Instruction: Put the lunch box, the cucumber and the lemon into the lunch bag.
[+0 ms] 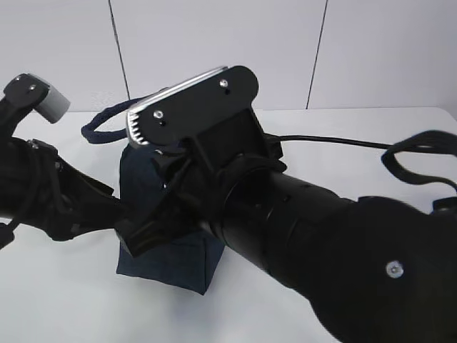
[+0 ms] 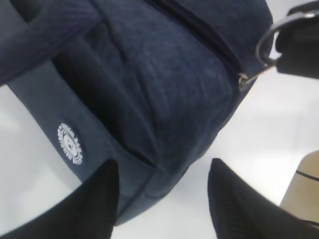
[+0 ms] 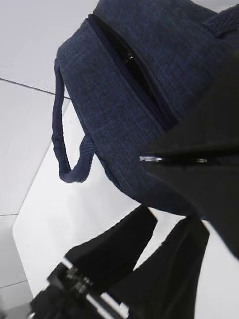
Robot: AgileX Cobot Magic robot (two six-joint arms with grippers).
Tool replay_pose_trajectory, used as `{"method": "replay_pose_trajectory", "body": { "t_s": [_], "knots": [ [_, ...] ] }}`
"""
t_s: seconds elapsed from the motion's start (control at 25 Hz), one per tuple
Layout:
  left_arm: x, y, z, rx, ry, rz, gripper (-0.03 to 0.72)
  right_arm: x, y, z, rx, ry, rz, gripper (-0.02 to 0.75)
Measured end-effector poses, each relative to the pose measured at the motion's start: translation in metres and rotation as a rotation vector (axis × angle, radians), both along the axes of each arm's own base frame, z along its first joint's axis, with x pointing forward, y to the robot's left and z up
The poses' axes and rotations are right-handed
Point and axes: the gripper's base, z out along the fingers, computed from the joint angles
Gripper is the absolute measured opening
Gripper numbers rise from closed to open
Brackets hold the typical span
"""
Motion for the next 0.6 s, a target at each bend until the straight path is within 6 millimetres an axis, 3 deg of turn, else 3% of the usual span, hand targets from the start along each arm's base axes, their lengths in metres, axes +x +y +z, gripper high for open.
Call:
{"method": "replay_pose_trajectory", "body": {
  "t_s": [0.28,0.52,0.6],
  "knots": [
    [0.01,-0.006,-0.009,-0.033,-0.031,-0.004,0.37,0.001,0.001,0.002,0.009,-0.001,-0.002,-0.013],
    [0.008,-0.024,-0.021,-0.018,-0.025,-0.065,0.076,0.001,0.001,0.002,0.011,0.003,-0.006,-0.013],
    [0.006,-0.029,-0.023,-0.005,-0.03,-0.073,0.027,0.001,0.001,0.002,0.013,0.006,-0.008,-0.013]
  ]
}}
